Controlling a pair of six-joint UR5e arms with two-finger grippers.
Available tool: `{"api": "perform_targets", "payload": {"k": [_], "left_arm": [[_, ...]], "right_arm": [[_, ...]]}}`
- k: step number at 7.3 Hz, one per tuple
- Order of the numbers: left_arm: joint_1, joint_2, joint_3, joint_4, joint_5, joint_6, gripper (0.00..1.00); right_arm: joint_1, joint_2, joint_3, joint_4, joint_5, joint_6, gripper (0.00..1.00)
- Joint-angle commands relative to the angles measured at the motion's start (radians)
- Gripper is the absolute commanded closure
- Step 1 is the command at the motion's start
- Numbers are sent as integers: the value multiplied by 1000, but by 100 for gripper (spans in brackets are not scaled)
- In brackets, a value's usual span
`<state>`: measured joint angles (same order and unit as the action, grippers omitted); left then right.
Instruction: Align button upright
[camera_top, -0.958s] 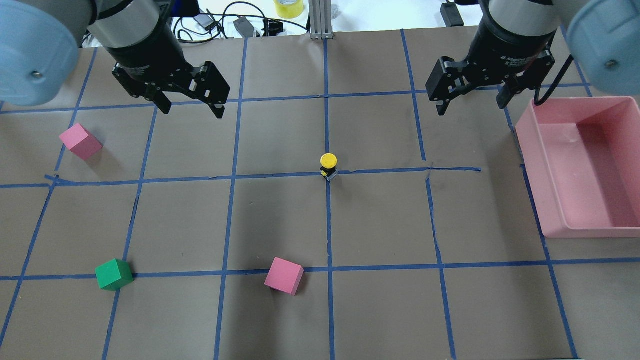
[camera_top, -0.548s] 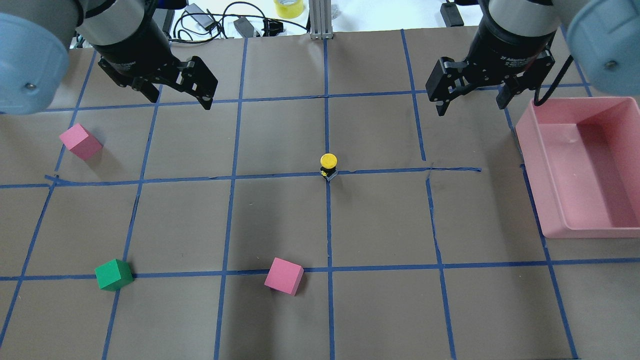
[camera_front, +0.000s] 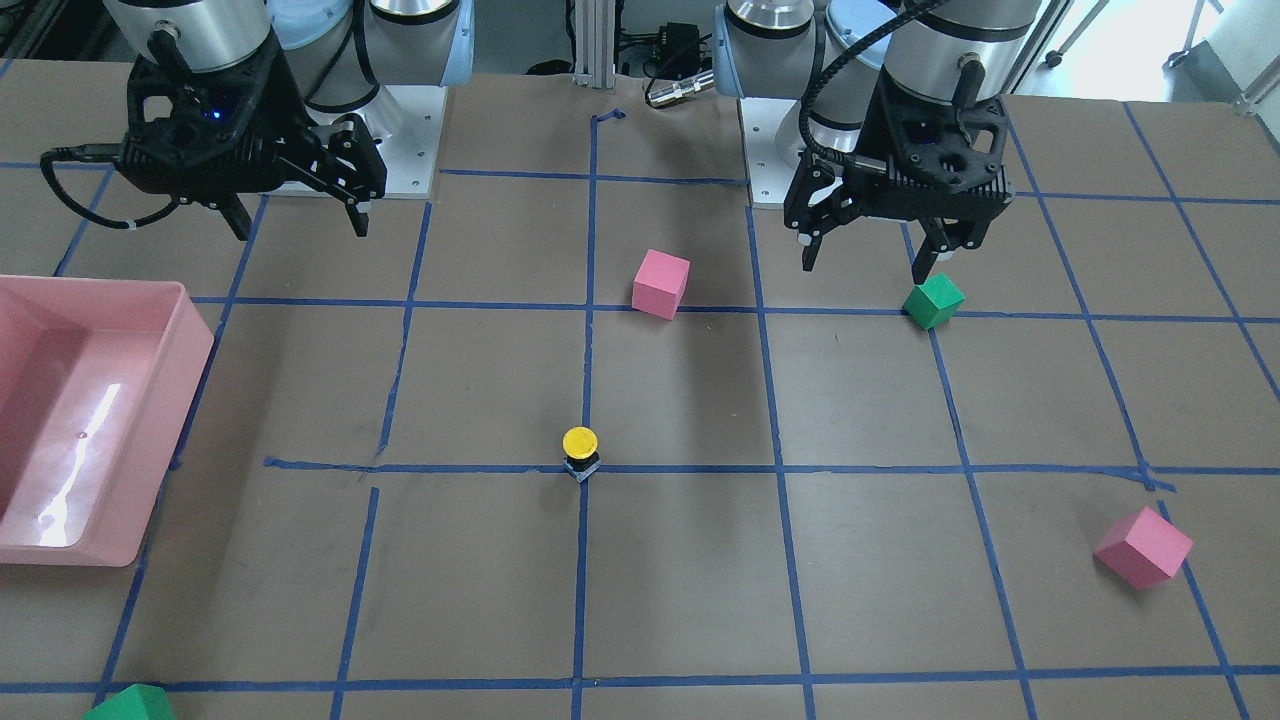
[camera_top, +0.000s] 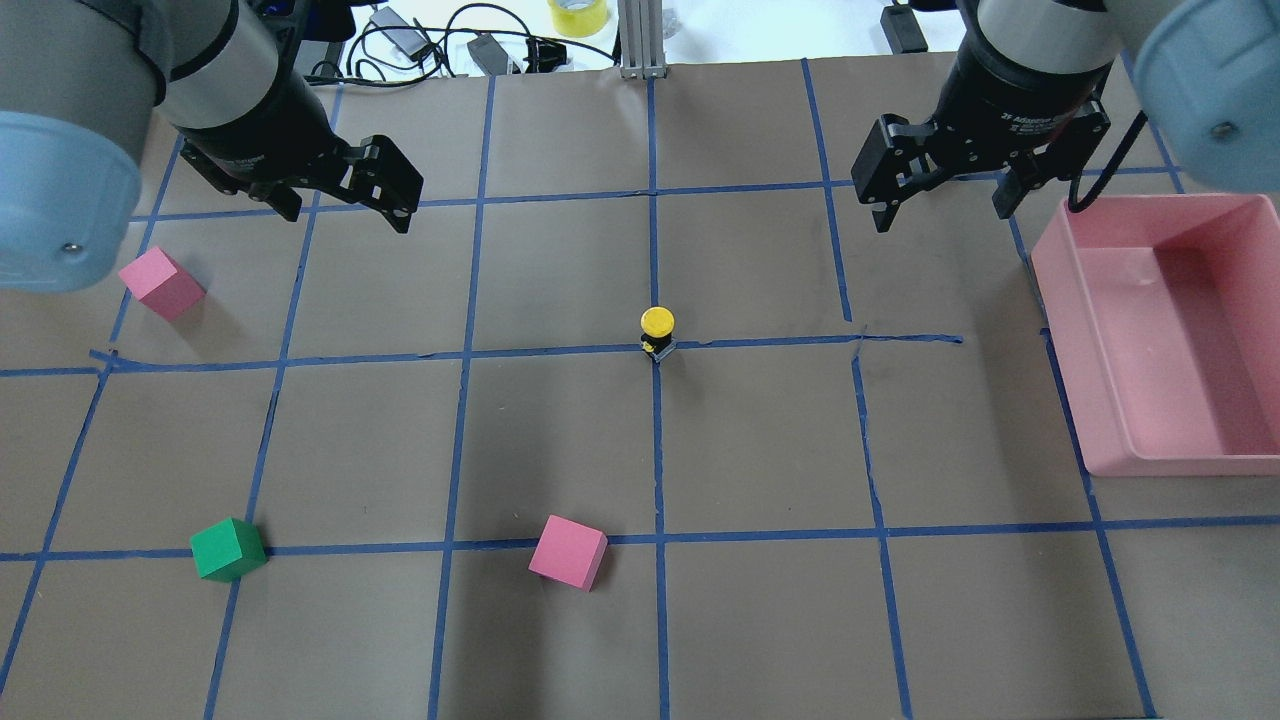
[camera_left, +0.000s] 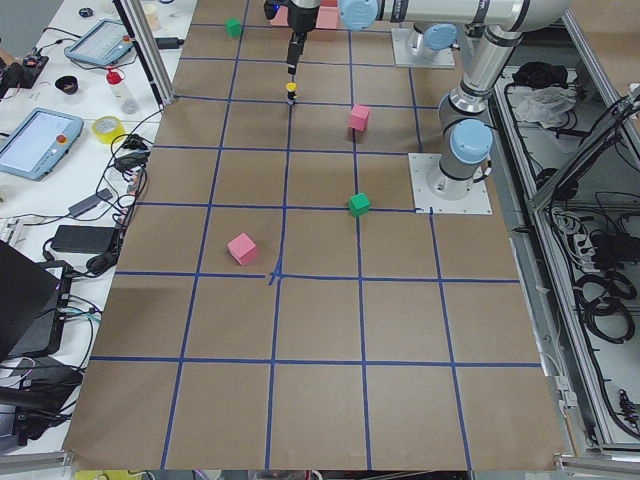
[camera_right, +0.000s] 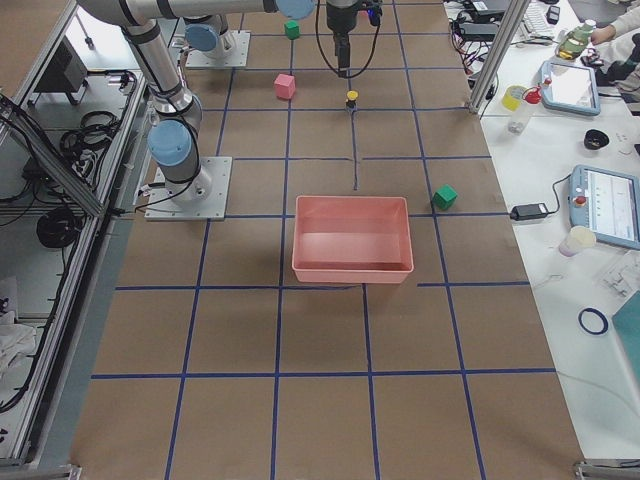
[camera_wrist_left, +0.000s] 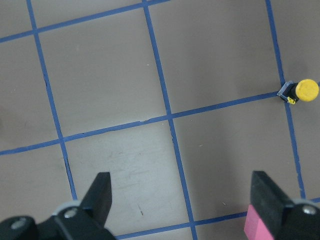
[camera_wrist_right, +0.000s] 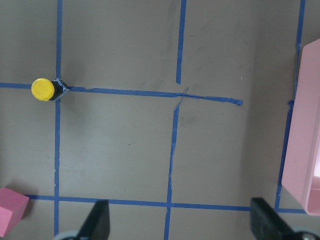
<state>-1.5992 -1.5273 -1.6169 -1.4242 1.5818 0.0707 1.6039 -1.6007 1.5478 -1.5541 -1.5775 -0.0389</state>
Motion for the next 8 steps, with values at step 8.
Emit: {"api": "perform_targets", "payload": {"k": [8], "left_arm": [[-1, 4, -3, -30, -8, -112, 0]], "right_arm": [[1, -1, -6, 0, -32, -1, 0]]}}
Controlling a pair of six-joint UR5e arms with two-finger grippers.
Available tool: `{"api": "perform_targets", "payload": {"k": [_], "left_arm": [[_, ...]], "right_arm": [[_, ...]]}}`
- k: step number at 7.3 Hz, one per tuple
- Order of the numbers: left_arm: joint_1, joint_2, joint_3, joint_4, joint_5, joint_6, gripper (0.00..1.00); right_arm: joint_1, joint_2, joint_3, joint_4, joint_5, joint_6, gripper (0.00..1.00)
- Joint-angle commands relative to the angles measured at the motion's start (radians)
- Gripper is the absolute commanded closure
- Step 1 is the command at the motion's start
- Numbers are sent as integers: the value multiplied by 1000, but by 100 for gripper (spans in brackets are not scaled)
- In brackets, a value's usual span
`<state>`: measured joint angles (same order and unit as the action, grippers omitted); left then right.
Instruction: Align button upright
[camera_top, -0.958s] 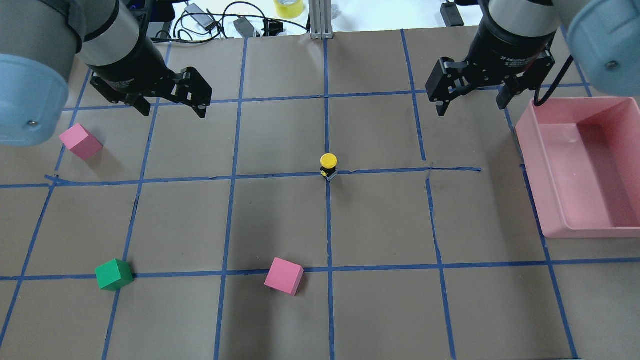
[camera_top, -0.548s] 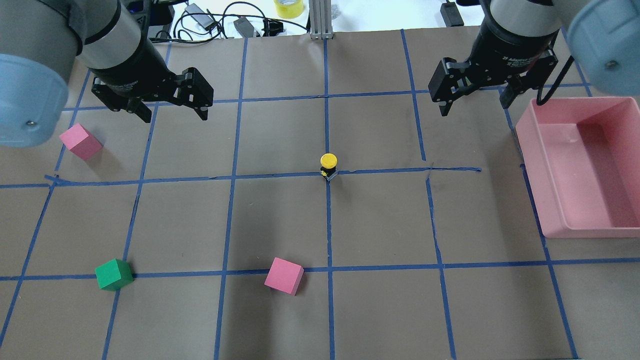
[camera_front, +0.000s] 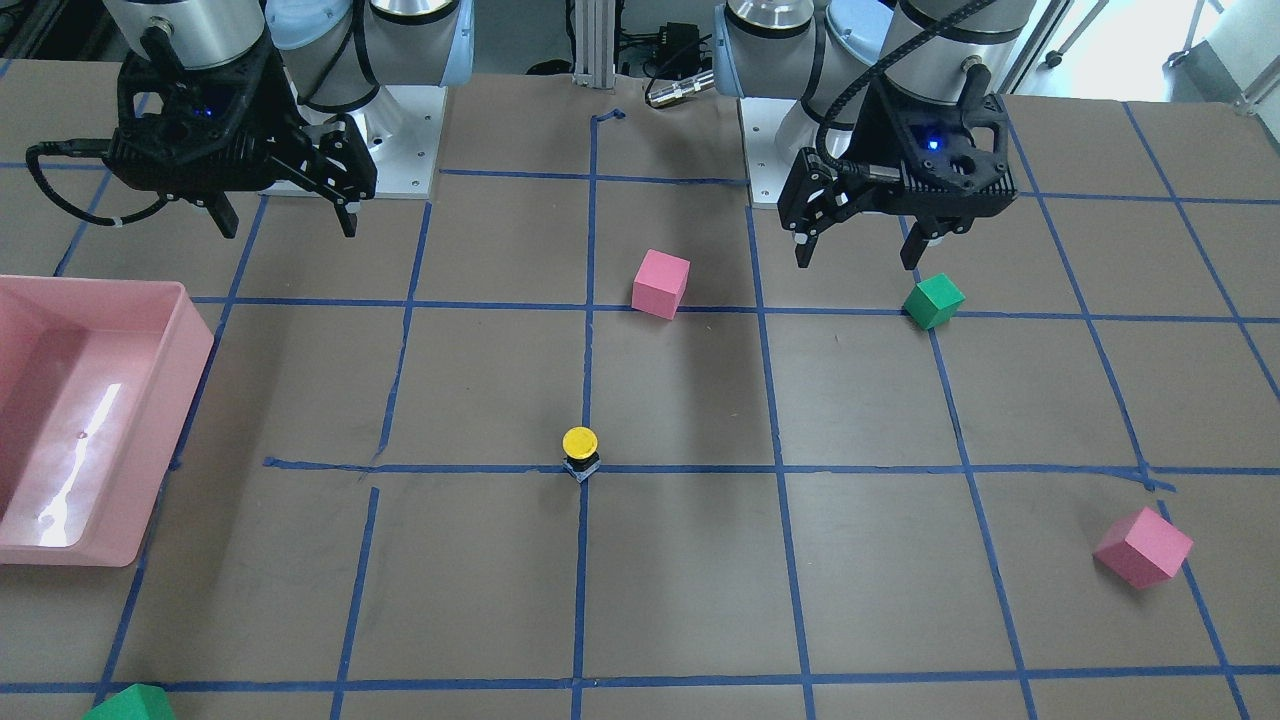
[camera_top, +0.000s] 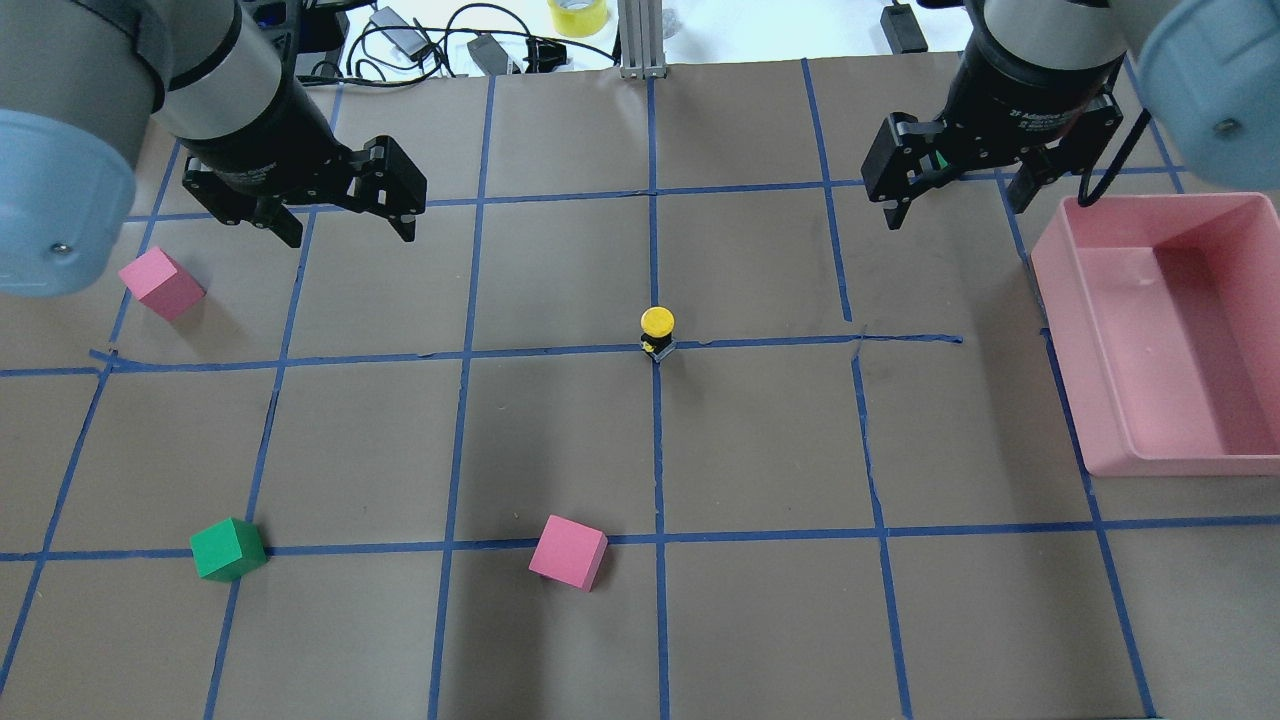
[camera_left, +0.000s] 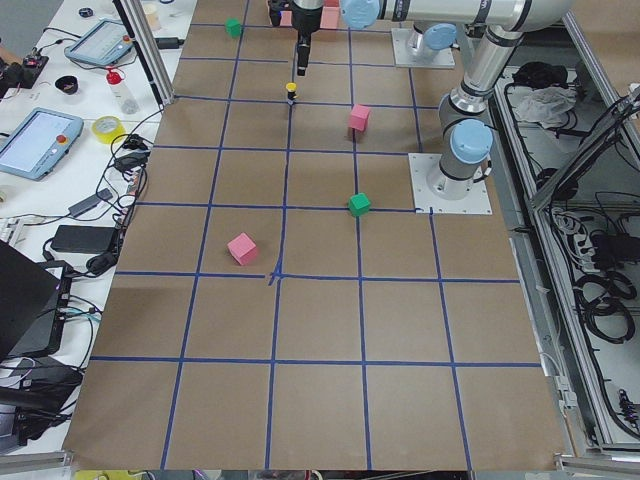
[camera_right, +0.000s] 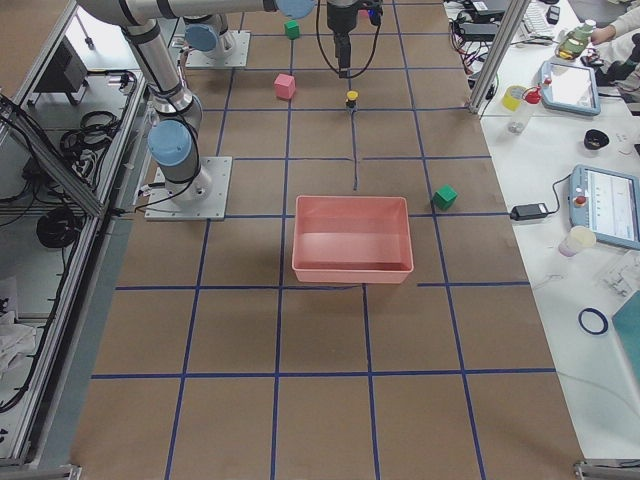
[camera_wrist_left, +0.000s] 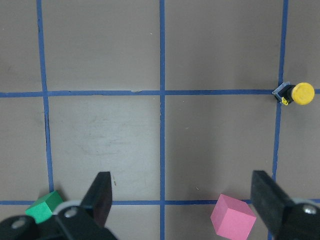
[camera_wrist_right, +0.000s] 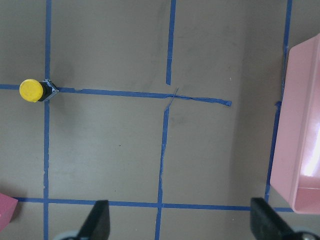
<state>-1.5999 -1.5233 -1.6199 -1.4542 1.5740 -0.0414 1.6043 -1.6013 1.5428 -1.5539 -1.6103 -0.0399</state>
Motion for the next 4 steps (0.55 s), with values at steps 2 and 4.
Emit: {"api": "perform_targets", "payload": {"k": [2, 4], "left_arm": [[0, 2, 0, -2, 1, 2, 0], [0, 2, 0, 0, 1, 2, 0]], "right_arm": [[0, 0, -1, 0, 1, 0, 0], [0, 0, -6, -2, 3, 0, 0]]}}
